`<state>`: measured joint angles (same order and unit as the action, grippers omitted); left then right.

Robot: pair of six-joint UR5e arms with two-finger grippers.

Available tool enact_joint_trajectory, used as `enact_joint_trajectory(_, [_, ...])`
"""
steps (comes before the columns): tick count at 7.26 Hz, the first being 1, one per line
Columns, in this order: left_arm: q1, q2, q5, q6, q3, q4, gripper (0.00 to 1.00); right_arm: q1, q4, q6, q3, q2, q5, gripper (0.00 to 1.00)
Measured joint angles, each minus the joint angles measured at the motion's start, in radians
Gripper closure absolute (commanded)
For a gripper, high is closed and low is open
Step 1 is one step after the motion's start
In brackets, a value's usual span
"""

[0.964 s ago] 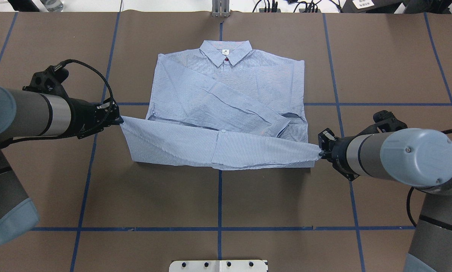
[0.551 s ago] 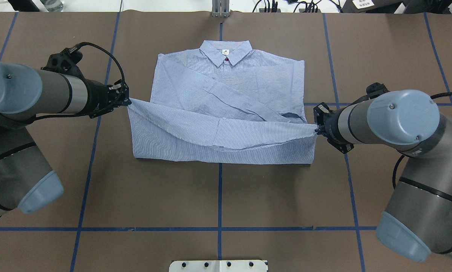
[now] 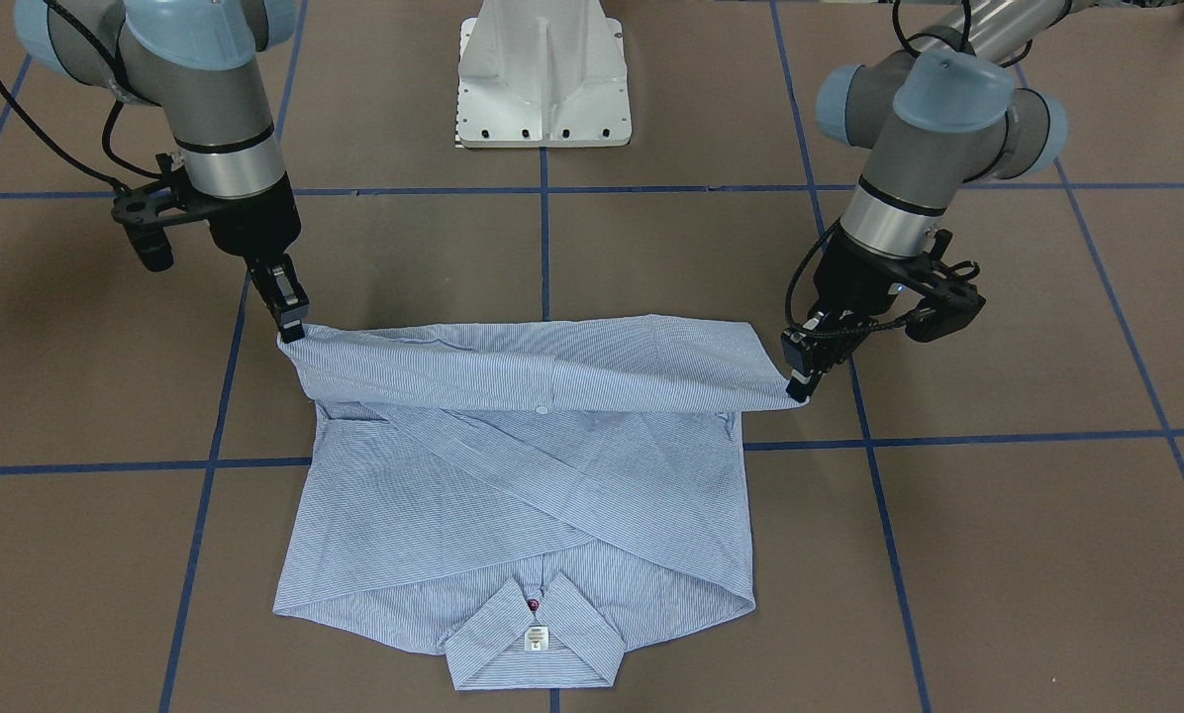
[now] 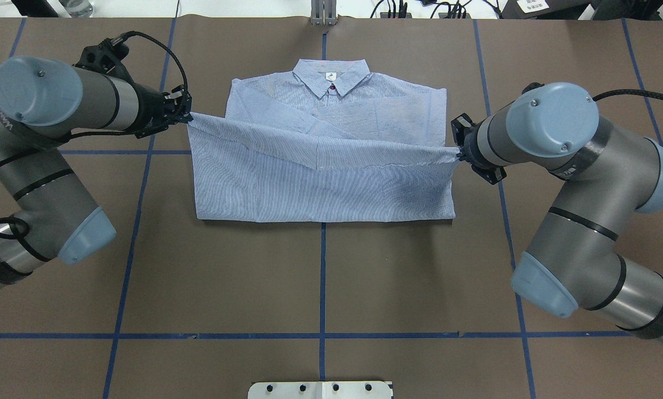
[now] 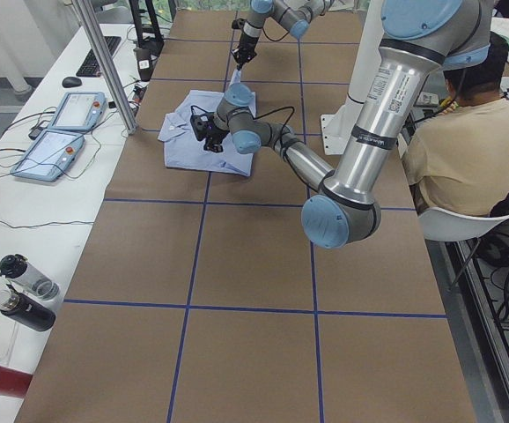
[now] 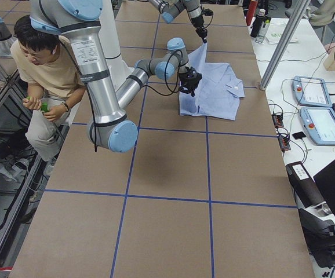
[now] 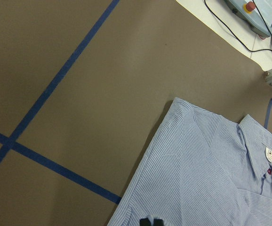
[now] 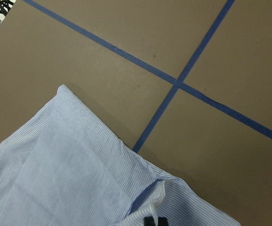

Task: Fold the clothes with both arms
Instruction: 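Lift the hem with both grippers and fold it up toward the collar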

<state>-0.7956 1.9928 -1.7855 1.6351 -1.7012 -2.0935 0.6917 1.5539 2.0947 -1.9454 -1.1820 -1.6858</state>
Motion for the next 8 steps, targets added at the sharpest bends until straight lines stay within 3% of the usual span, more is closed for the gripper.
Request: enact_joint_trajectory(8, [-0.055,0.266,0.013,-0.015,0.495,-0.273,1.00,0.126,-0.010,-0.138,0.320,0.194,-0.005,1.00])
